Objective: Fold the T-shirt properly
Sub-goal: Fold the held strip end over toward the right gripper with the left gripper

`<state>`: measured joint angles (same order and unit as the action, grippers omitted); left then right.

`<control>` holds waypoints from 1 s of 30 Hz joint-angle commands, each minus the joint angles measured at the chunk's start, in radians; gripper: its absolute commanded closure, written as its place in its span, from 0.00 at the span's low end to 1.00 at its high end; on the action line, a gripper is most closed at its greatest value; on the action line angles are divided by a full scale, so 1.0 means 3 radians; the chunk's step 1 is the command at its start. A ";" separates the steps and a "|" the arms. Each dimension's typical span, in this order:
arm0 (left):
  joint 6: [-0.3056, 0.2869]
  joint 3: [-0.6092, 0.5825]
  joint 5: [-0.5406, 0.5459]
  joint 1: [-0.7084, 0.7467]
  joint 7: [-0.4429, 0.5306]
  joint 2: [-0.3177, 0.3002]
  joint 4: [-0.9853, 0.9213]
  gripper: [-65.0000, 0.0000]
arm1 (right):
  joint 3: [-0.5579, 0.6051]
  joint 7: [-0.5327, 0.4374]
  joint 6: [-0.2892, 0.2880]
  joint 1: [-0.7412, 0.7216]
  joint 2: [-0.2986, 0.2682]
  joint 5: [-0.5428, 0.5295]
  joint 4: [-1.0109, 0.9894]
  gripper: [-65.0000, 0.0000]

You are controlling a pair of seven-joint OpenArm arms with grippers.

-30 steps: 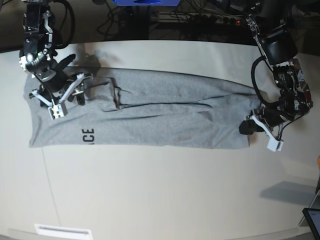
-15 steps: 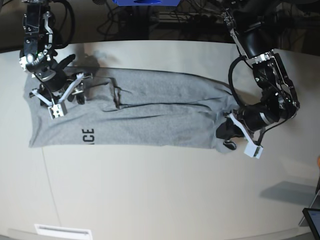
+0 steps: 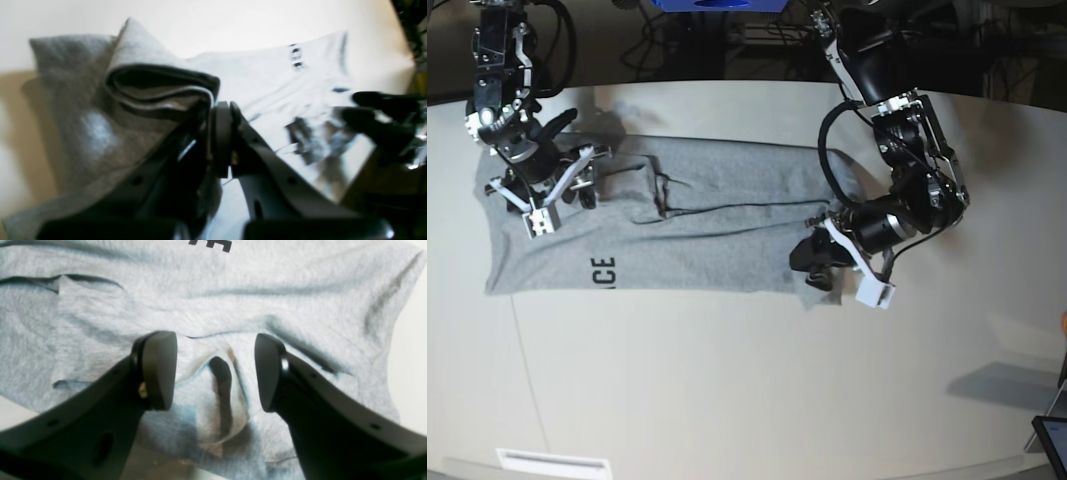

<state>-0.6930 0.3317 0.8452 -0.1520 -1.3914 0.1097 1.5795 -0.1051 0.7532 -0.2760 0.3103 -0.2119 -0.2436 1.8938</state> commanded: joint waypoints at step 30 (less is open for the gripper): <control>-0.0017 -0.0551 0.0607 0.0013 0.0360 0.0158 -0.0521 1.00 | 0.0005 -0.0063 0.0002 -0.0024 -0.0028 -0.0019 0.0047 0.46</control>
<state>-0.6899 0.1738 0.9871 -0.1276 -1.2984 0.1425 1.4124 -0.1005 0.7547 -0.2760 0.3107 -0.2119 -0.2436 1.8935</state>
